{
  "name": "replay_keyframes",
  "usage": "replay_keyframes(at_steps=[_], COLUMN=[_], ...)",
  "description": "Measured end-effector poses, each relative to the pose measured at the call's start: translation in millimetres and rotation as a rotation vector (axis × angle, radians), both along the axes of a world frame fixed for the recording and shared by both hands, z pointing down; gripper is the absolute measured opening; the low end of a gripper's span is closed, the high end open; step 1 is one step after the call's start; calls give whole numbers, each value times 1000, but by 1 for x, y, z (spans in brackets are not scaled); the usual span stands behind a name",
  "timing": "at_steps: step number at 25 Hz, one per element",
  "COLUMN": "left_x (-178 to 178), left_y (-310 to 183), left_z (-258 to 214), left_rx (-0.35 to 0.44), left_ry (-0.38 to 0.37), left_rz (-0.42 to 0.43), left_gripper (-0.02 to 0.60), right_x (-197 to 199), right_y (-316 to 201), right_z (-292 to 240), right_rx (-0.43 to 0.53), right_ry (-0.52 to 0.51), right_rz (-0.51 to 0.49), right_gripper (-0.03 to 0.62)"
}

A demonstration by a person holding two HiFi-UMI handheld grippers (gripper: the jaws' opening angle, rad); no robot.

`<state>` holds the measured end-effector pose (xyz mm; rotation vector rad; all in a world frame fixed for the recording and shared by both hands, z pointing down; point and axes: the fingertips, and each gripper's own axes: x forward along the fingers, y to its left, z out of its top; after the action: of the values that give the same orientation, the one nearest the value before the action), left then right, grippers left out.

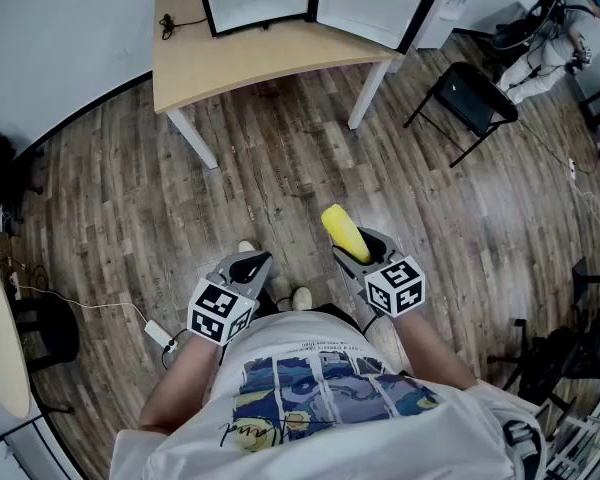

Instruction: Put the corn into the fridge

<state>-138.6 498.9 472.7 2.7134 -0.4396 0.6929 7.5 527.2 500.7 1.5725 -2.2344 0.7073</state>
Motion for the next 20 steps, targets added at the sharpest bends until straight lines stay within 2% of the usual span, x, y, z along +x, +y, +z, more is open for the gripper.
replay_keyframes(at_steps=[11, 15, 20], left_x=[38, 52, 71], left_y=[-19, -43, -84], left_z=[-8, -5, 6], left_rx=[8, -3, -3], left_ry=[14, 16, 3], left_rz=[32, 39, 113], left_gripper=[9, 9, 9], right_x=[37, 53, 72], right_y=[-11, -38, -80], right_z=[-5, -2, -1], right_rx=[7, 2, -2], right_ry=[-41, -53, -43], right_rz=[56, 72, 119], right_gripper=[250, 250, 249])
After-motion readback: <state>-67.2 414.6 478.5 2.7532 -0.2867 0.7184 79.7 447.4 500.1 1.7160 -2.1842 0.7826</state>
